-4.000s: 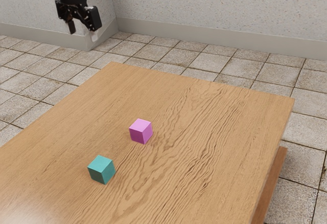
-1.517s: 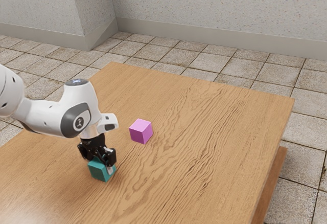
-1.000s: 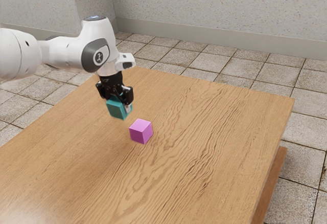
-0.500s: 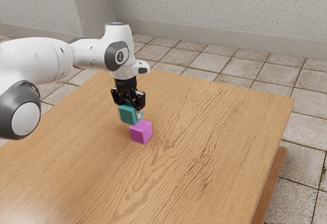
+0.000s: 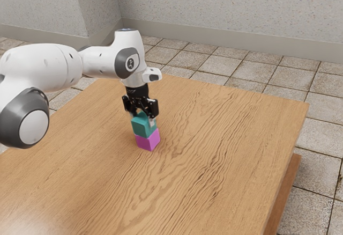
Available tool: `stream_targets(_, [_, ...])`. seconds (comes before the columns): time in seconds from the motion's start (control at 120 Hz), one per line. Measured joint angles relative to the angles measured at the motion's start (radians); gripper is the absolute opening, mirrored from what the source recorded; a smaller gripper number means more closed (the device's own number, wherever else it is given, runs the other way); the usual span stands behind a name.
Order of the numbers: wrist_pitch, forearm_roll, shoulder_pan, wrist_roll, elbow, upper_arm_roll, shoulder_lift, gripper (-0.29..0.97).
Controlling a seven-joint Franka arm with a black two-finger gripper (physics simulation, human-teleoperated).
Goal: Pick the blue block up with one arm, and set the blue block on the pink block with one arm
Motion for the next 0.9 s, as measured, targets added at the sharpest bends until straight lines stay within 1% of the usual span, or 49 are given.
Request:
stream_targets(0.167, [0.001, -0.006, 0.0, 0.016, -0.001, 0.001, -0.004, 0.59])
stream_targets(0.317, [0.001, -0.008, 0.0, 0.027, -0.007, 0.003, -0.031, 0.64])
stream_targets(0.383, [0.001, -0.008, 0.0, 0.032, -0.021, 0.004, -0.069, 0.65])
stream_targets(0.467, [0.0, -0.006, -0.004, 0.036, -0.089, 0.004, -0.179, 0.66])
stream_targets(0.533, [-0.012, 0.004, -0.02, 0.039, -0.16, 0.005, -0.322, 0.66])
stream_targets(0.633, [-0.074, 0.052, -0.054, 0.04, -0.215, 0.004, -0.584, 0.67])
stream_targets(0.667, [-0.094, 0.062, -0.058, 0.041, -0.228, 0.004, -0.64, 0.67])
stream_targets(0.742, [-0.129, 0.085, -0.058, 0.042, -0.235, 0.003, -0.689, 0.67])
stream_targets(0.9, [-0.175, 0.143, -0.05, 0.045, -0.237, -0.003, -0.714, 0.68])
